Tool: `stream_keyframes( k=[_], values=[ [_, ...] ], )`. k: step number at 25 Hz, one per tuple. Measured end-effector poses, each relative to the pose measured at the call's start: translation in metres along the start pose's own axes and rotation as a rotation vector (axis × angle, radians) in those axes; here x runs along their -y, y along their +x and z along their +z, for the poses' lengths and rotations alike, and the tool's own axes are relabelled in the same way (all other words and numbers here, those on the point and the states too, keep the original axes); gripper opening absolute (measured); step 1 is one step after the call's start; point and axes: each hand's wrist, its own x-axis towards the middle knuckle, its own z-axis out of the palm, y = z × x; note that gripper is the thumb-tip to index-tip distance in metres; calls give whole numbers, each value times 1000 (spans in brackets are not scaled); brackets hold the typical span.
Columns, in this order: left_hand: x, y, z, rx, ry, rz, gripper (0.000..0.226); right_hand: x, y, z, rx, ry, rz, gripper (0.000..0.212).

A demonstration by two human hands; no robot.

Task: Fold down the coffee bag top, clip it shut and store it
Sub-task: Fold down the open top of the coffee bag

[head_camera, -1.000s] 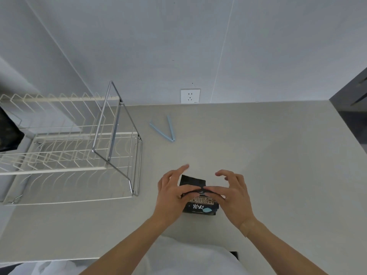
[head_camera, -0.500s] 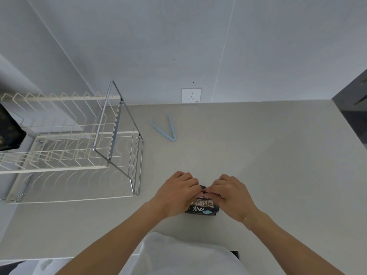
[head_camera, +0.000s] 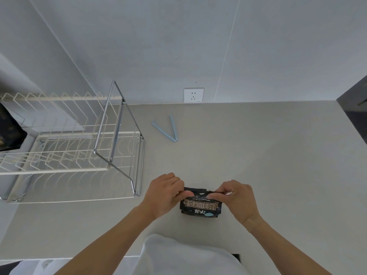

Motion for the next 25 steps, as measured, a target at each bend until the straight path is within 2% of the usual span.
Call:
stream_keyframes(
  k=[2,4,6,8,14,16,18,20,25],
  values=[
    [4,0,0,32,-78,-24,43,-2,1,0,11,47,8,15],
    [7,-5,0,79,-147,-44,33,-5,3,-6,125,117,28,13],
    [9,-10,0,118,-205,-115,15,-11,5,-15,235,129,11,27],
    [9,-15,2,149,-280,-223,5,-12,6,-20,257,114,-4,31],
    [-4,-18,16,192,-757,-623,8,-16,10,-7,108,228,103,12],
    [-8,-22,20,260,-720,-704,18,-20,7,-1,133,279,151,8],
    [-10,-24,24,275,-663,-737,28,-23,0,4,196,318,175,14],
    [-11,-23,28,222,-671,-746,31,-24,-5,9,202,307,192,20],
    [-10,-18,32,77,-694,-774,38,-23,10,16,63,395,235,26]
  ],
)
